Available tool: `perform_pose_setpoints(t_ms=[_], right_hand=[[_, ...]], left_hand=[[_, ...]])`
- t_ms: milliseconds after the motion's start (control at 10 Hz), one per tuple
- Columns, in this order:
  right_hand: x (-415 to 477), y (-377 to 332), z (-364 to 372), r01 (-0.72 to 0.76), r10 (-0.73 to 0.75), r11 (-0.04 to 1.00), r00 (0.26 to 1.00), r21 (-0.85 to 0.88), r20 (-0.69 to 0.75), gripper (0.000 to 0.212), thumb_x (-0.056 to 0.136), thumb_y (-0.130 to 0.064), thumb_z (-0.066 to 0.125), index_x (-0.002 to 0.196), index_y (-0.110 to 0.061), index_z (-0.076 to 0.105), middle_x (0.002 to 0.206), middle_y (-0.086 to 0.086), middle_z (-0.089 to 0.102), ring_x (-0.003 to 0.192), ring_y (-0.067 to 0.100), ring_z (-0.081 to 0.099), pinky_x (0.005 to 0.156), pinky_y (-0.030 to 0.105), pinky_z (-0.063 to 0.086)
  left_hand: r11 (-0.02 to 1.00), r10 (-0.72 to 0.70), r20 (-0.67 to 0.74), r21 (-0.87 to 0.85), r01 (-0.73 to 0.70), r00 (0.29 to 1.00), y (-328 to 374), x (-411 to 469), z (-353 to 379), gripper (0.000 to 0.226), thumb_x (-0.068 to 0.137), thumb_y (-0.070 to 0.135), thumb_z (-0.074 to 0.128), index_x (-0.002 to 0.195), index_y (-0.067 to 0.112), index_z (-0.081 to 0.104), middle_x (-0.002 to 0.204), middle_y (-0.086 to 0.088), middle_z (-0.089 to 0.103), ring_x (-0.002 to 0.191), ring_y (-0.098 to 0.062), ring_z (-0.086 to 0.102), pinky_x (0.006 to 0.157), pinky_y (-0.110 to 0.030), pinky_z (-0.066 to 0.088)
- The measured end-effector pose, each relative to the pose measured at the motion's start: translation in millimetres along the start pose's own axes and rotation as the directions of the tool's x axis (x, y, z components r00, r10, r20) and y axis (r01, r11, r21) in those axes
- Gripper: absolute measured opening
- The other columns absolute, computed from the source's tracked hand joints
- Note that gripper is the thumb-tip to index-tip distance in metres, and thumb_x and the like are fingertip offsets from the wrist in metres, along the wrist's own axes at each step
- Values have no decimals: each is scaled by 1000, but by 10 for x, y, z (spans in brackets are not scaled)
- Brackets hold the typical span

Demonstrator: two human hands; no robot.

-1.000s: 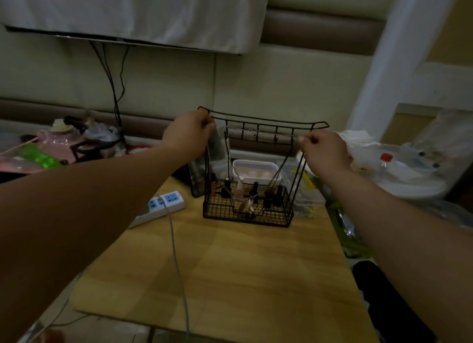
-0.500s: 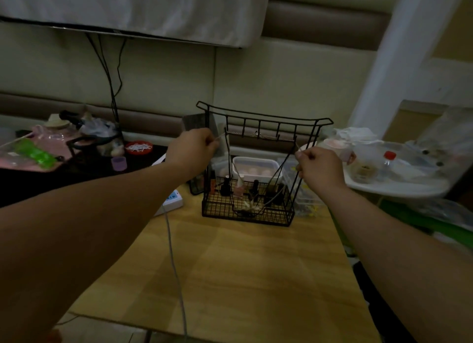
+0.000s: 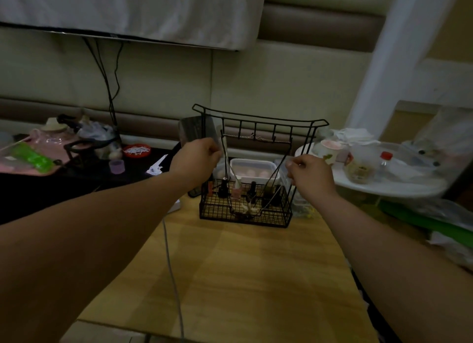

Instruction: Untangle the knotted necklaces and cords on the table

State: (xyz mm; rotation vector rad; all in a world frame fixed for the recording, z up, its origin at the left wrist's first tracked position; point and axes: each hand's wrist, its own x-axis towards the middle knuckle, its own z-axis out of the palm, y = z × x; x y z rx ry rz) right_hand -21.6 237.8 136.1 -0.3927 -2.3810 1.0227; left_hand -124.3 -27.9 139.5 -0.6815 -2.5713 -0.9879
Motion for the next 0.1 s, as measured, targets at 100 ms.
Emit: perform_pose_setpoints(t_ms=[100], right_hand=[[-114,56,35,-41,41,999,999,-27,-26,26,101,-38,61,120,-20,64,105,-3,65,91,17,62,74,32,46]], left_hand=[[998,-49,-4,-44,49,999,-26,-130,76,24,102,39,62,120,24,60,97,7,65,86,-13,66,75,-40,60]])
